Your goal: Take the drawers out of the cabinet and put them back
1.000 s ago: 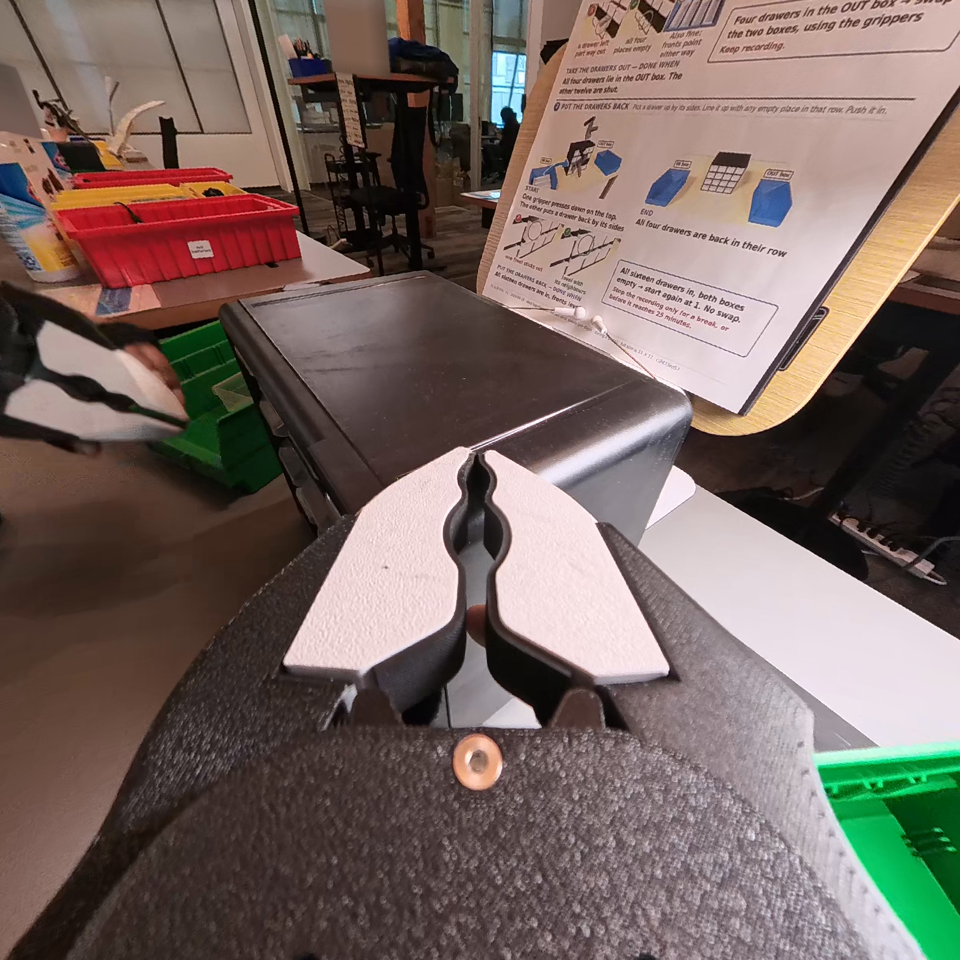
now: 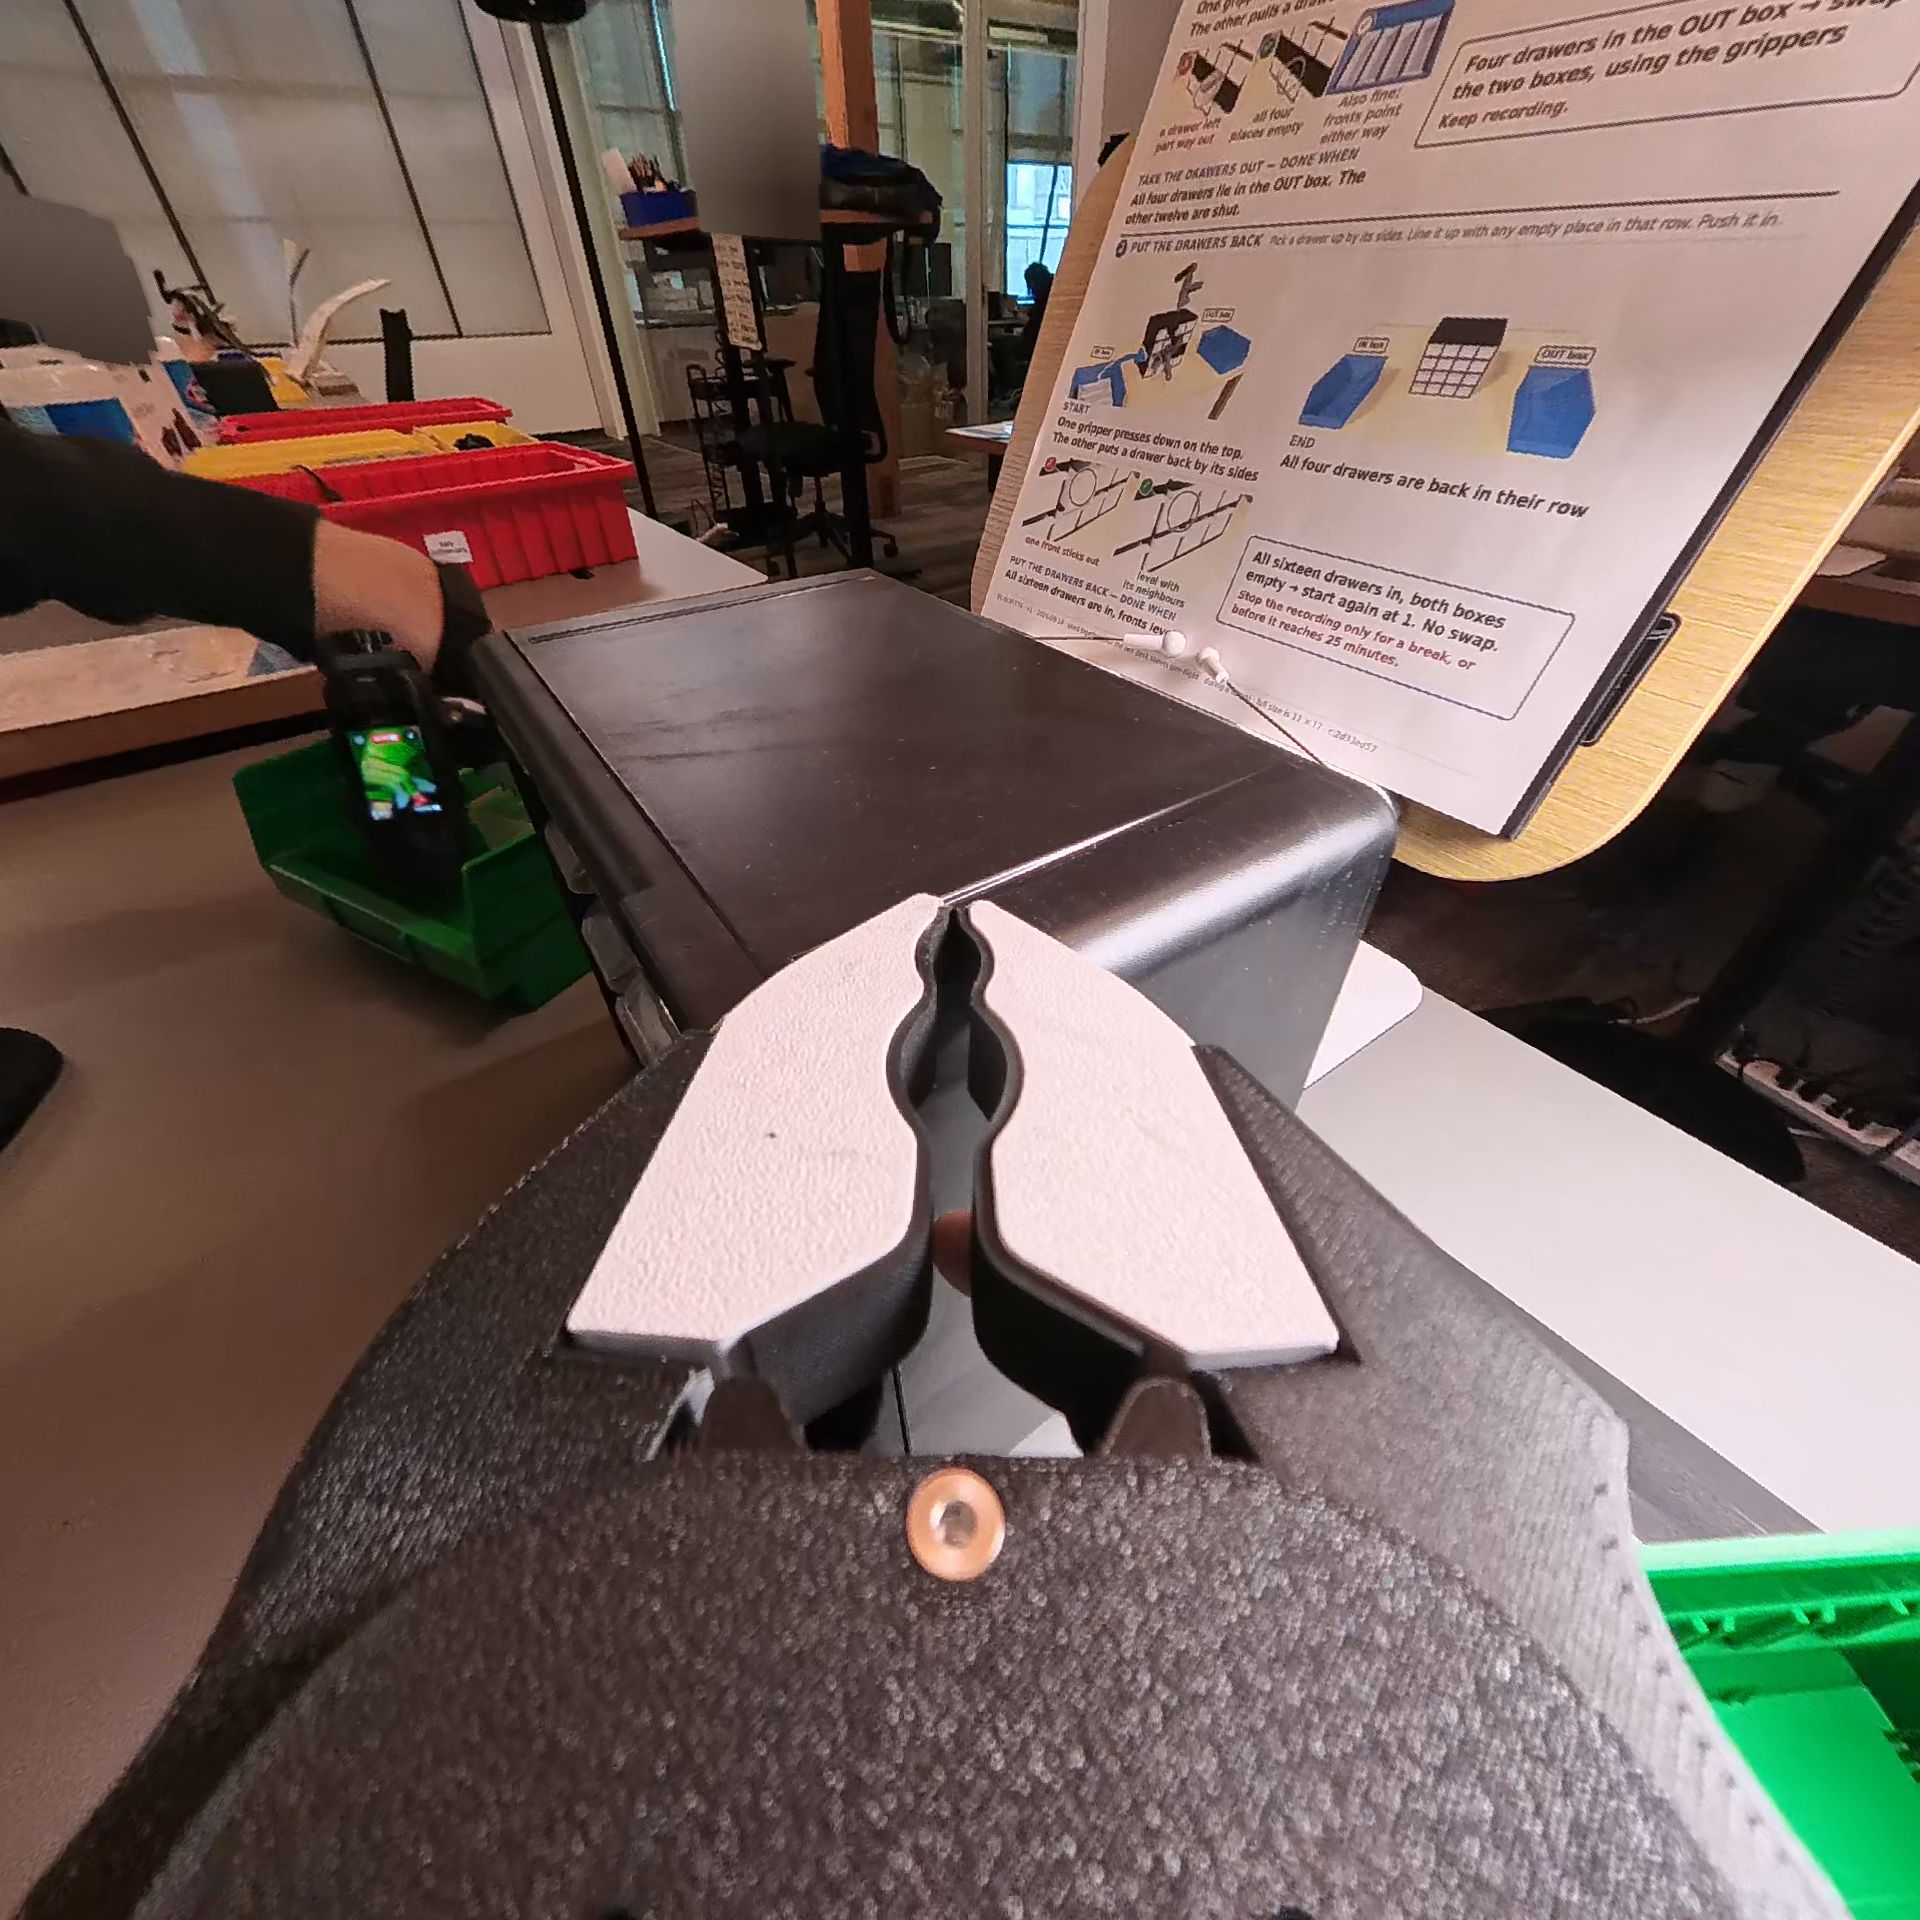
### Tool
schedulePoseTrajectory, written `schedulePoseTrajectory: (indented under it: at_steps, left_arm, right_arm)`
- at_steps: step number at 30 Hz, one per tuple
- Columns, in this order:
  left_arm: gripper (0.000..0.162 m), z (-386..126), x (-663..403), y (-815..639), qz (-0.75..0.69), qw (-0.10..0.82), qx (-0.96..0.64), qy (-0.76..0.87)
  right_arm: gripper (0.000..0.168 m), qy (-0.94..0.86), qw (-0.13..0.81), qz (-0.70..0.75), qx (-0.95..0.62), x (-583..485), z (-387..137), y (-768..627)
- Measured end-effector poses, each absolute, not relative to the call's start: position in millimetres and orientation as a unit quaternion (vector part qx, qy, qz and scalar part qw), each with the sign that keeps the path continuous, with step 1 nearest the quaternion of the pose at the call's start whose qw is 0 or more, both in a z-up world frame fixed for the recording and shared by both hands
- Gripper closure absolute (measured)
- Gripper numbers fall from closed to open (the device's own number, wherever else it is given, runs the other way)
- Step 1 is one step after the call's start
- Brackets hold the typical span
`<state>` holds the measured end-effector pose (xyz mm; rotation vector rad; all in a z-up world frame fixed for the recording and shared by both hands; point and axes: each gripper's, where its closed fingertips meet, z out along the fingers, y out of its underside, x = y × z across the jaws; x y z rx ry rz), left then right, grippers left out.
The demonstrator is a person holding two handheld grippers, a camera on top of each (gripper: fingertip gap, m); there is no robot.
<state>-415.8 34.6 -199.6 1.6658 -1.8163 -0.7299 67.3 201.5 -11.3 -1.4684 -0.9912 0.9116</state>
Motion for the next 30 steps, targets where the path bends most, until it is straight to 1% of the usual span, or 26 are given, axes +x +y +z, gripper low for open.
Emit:
schedulePoseTrajectory:
  at_steps: [3,6,12,17,18,19,23,27,30]
  left_arm:
    - [0.132,-200.0,-416.8,31.6,-0.263,0.294,0.637,-0.662]
    - [0.135,-201.0,-410.4,25.4,-0.235,0.276,0.669,-0.649]
    - [0.141,-205.3,-363.5,6.1,-0.117,0.189,0.76,-0.61]
    - [0.145,-207.3,-325.9,-2.1,-0.045,0.114,0.79,-0.601]
    - [0.142,-208.1,-321.5,-3.5,-0.034,0.102,0.796,-0.595]
    - [0.137,-209.2,-320.3,-3.9,-0.033,0.095,0.799,-0.592]
    - [0.132,-219.5,-334.5,-4.4,-0.078,0.102,0.782,-0.609]
    - [0.139,-224.9,-338.7,-0.3,-0.108,0.094,0.775,-0.616]
    - [0.145,-209.9,-328.8,2.7,-0.09,0.064,0.794,-0.598]
  right_arm:
    - [0.168,-0.418,0.543,0.388,-0.617,67.3,-11.3,201.5]
    - [0.168,-0.417,0.542,0.391,-0.616,67.4,-11.3,201.4]
    - [0.168,-0.416,0.543,0.391,-0.616,67.3,-11.2,201.7]
    - [0.168,-0.414,0.543,0.391,-0.617,67.4,-11.2,201.7]
    - [0.168,-0.414,0.544,0.391,-0.617,67.4,-11.2,201.7]
    - [0.168,-0.414,0.544,0.391,-0.617,67.5,-11.2,201.7]
    - [0.168,-0.414,0.544,0.391,-0.617,67.5,-11.1,201.7]
    - [0.168,-0.412,0.544,0.394,-0.616,67.6,-11.1,201.8]
    - [0.168,-0.411,0.543,0.399,-0.615,67.6,-11.0,201.9]
